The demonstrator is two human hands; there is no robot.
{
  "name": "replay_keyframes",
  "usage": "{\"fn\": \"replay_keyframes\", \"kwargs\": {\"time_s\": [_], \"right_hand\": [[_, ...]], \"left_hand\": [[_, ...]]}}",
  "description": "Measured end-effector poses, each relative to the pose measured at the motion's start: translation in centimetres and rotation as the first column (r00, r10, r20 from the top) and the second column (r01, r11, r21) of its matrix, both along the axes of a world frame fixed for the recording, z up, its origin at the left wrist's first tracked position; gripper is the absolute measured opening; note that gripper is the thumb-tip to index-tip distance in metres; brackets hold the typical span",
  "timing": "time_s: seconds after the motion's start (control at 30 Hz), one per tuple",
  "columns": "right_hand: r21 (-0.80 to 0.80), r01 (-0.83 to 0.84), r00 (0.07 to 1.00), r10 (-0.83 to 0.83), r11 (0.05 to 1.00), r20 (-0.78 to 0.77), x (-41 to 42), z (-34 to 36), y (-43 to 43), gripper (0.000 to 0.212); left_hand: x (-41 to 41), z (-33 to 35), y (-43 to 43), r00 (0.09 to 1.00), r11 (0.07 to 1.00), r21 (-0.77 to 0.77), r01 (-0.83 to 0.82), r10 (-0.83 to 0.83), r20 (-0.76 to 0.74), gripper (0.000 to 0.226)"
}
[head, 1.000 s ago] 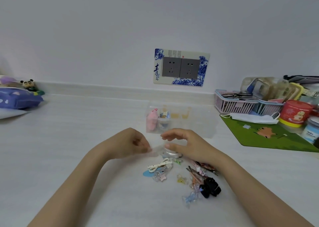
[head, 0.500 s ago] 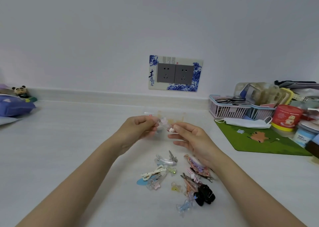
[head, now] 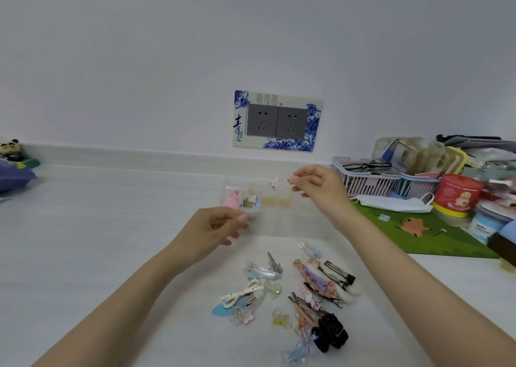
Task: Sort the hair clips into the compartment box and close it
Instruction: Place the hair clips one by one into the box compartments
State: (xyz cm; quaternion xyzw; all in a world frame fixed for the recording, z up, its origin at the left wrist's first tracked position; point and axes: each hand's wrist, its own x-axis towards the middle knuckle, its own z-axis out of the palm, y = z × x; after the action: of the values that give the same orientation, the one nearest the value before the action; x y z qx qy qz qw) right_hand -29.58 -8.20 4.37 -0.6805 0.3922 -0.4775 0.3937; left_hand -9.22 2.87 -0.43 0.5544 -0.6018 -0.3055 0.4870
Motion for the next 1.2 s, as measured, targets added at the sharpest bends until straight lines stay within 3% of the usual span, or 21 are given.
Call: {"fn": "replay_keyframes", "kwargs": {"time_s": [0.1, 0.2, 0.33, 0.43, 0.57, 0.67, 0.77, 0.93, 1.03, 1.2], "right_hand": [[-0.085, -0.047, 0.968, 0.024, 0.995, -0.248, 0.7, 0.5, -2.0, 0.016], [-0.073, -0.166, 0.872, 0.112, 0.983, -0.476, 1.5, 0.0, -3.1, 0.015], [-0.043, -0.247, 0.811, 0.182, 0.968, -0.557, 2.3, -1.2, -3.4, 0.014], [-0.13, -0.211, 0.8, 0.095, 0.969, -0.593, 2.3, -2.0, -3.5, 0.017], [-0.226, -0.138, 0.904, 0.029, 0.964, -0.426, 1.5, -2.3, -1.6, 0.015], [-0.231, -0.155, 0.964, 0.096, 0.96, -0.25, 0.7, -2.6, 1.4, 0.01], [-0.122, -0.265, 0.949, 0.237, 0.956, -0.206, 0.0, -3.3, 3.8, 0.011], [0.114, -0.37, 0.928, 0.374, 0.922, -0.008, -0.1, -3.3, 5.3, 0.014], [0.126, -0.379, 0.925, 0.372, 0.917, 0.078, 0.0, -3.2, 5.6, 0.015], [0.122, -0.385, 0.915, 0.361, 0.915, 0.181, 0.2, -3.4, 5.8, 0.012]], "left_hand": [[0.1, -0.8, -0.2, 0.974, 0.996, 0.012, 0.086, -0.087, 0.209, 0.012], [-0.2, -1.0, 0.1, 0.941, 0.983, 0.107, 0.152, -0.177, 0.289, 0.013], [-0.3, -1.3, 0.4, 0.907, 0.961, 0.197, 0.195, -0.253, 0.336, 0.017], [-0.3, -1.5, 0.4, 0.901, 0.96, 0.203, 0.194, -0.256, 0.349, 0.013], [-0.4, -1.4, 0.4, 0.905, 0.967, 0.172, 0.19, -0.24, 0.35, 0.007], [-0.1, -1.4, 0.1, 0.943, 0.986, 0.078, 0.146, -0.163, 0.29, 0.009], [-0.5, -0.9, 0.2, 0.984, 0.994, -0.019, 0.111, -0.107, 0.145, 0.006], [-1.1, -0.4, 0.4, 0.997, 0.995, -0.1, -0.005, -0.003, -0.074, 0.02], [-1.5, -0.2, 0.6, 0.988, 0.999, -0.049, -0.009, 0.001, -0.156, 0.018], [-2.2, -0.2, 0.6, 0.987, 0.999, 0.033, 0.042, -0.036, -0.158, 0.021]]}}
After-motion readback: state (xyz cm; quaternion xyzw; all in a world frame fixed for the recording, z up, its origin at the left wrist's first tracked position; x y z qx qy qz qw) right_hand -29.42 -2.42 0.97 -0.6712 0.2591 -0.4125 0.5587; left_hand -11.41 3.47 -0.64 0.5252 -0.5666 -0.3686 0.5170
